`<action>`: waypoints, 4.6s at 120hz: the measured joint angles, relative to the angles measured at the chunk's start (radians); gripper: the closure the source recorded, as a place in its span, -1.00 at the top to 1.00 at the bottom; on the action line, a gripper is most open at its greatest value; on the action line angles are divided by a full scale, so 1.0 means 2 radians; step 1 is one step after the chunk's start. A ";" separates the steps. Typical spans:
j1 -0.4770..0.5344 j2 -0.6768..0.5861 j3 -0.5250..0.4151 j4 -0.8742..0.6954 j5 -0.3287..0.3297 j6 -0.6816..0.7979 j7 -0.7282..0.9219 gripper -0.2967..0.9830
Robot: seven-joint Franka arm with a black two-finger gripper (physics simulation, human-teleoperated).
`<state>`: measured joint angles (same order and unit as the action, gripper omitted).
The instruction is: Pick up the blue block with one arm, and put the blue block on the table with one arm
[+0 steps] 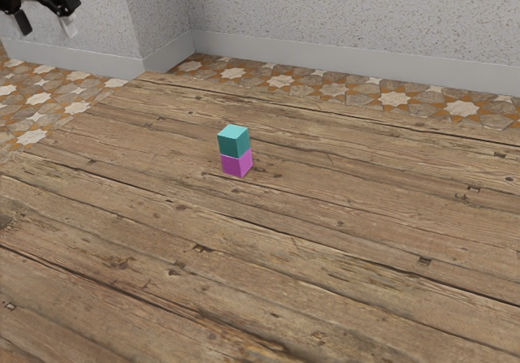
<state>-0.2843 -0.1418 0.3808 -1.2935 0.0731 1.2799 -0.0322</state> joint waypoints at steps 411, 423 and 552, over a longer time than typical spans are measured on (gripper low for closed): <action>0.225 0.596 -0.244 0.222 -0.087 0.539 0.245 0.02; 0.225 0.595 -0.242 0.223 -0.084 0.539 0.243 -0.03; 0.160 0.592 -0.252 0.217 -0.073 0.535 0.234 0.36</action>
<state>0.0353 1.0413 -0.1229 -0.8595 -0.0729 2.3489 0.4362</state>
